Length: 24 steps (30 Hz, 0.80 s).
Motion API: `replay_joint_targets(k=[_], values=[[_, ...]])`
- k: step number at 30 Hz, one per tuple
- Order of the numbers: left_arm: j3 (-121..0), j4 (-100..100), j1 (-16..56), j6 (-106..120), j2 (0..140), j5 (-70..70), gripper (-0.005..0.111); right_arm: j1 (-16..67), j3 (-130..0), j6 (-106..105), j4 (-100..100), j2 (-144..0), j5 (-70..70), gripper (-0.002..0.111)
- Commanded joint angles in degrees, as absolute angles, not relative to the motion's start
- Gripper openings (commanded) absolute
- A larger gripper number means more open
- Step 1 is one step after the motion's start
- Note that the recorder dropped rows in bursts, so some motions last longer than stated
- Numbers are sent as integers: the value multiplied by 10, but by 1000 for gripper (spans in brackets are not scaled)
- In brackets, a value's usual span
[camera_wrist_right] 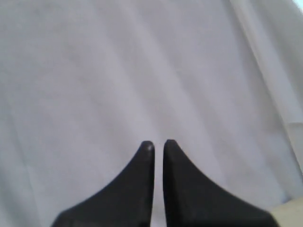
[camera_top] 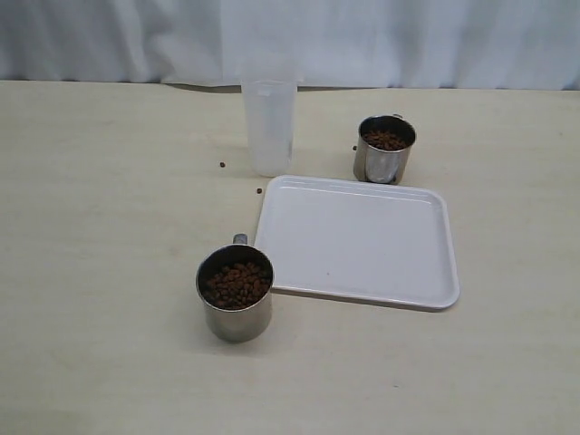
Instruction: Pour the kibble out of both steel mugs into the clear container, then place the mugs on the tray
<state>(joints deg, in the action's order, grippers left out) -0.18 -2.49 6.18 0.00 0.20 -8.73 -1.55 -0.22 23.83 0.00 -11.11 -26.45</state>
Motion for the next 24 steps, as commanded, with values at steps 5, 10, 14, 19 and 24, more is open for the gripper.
replay_joint_targets(k=[5, 10, 14, 19, 24], values=[[0, -25, 67, 0, 0, -82, 0, -19, 0, 254, -242, -470, -564, 5], [0, -25, 67, 0, 0, -82, 0, -19, -118, 267, -344, -735, -551, 5], [0, -25, 67, 0, 0, -82, 0, -19, -236, 267, -504, -906, -566, 5], [0, -25, 67, 0, 0, -82, 0, -20, -368, 247, -563, -1057, -620, 5], [0, -25, 67, 0, 0, -81, 0, -20, -458, 211, -625, -1137, -626, 5]])
